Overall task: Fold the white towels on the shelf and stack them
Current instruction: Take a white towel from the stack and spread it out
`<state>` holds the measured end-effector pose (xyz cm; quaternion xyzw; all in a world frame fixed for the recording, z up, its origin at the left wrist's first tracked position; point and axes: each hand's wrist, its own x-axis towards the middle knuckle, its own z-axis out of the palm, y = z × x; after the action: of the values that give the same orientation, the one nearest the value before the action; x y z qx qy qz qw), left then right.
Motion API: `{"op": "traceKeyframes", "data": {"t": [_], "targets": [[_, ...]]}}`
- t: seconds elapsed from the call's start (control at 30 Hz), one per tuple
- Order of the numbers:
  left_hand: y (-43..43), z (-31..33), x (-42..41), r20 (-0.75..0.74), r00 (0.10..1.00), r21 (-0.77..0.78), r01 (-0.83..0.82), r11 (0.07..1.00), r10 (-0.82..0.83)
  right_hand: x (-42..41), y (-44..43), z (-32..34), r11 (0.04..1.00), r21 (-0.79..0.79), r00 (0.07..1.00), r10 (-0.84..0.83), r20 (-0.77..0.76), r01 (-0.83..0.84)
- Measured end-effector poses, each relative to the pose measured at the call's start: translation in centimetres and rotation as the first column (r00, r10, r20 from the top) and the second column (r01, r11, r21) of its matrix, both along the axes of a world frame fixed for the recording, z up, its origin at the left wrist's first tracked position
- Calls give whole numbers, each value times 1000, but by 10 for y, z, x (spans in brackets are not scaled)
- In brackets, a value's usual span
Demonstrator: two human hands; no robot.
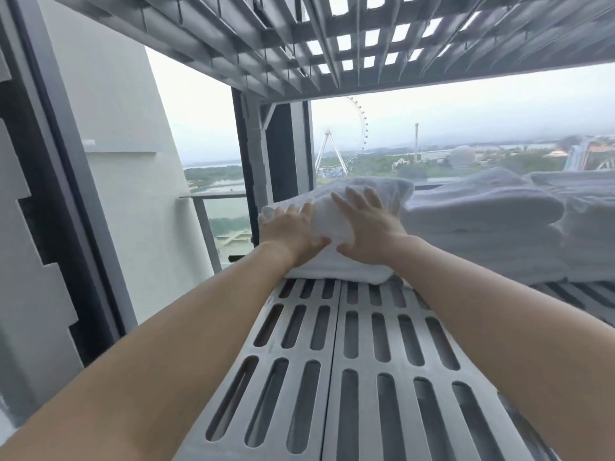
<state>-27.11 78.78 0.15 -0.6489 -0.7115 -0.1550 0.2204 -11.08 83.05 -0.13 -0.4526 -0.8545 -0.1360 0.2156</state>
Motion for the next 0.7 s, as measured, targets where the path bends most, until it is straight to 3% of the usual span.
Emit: {"op": "traceKeyframes", "data": {"t": [0.1,0.23,0.5,0.6,0.7], "targets": [[2,-5,-1,72,995,34,69,997,-72,-4,2,-7,1000,-11,999,-2,-54,2],[-8,-7,5,103,980,91,161,983,-170,-13,-3,-7,994,110,990,13,-138,3],[-38,12,7,-186,953,411,296,862,-238,-1,-33,21,925,379,957,119,-264,-11],[-48,15,4,-173,958,433,282,856,-228,10,-45,26,914,405,953,141,-267,-22],[-56,11,-3,-174,969,359,230,905,-177,23,-56,21,914,405,957,142,-254,-28]]}}
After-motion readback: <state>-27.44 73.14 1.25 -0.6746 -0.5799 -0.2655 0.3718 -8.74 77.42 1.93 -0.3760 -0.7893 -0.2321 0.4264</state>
